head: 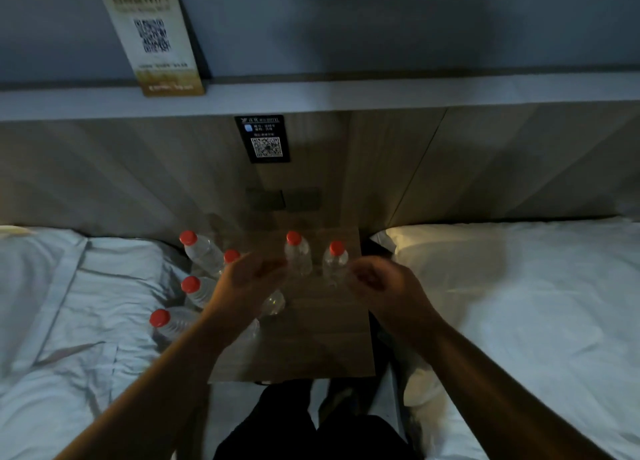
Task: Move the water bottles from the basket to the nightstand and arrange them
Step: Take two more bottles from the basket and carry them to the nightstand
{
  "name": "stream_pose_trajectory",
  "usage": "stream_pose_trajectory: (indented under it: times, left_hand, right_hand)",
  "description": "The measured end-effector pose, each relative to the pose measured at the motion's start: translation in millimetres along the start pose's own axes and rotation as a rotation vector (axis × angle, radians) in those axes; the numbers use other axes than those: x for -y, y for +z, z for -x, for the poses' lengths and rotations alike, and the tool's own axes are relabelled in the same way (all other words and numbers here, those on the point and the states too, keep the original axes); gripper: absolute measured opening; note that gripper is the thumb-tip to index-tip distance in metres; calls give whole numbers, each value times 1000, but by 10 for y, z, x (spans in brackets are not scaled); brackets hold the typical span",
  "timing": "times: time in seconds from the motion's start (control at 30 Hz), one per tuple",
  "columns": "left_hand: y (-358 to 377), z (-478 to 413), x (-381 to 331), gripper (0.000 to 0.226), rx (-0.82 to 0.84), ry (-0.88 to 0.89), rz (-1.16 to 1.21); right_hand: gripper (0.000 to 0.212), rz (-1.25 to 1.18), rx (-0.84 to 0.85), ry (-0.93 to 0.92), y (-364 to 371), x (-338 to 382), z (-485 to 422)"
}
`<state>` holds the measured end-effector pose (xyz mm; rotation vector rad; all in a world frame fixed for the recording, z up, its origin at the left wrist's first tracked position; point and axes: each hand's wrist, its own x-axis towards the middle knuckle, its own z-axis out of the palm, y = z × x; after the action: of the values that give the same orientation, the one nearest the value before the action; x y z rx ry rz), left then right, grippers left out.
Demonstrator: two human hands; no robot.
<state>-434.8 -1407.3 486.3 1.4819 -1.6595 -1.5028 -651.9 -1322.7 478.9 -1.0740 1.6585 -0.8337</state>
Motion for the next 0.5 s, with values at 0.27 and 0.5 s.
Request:
stream_pose_trajectory:
  times: [0.27,0.5]
  left_hand:
    - [-256,516,-86,11,127,29,172]
    - [-535,480,-87,19,289,39,257]
  right_hand:
    - [22,-74,-176,-7,-79,288,858]
    - [28,-163,-441,32,475,394,1248]
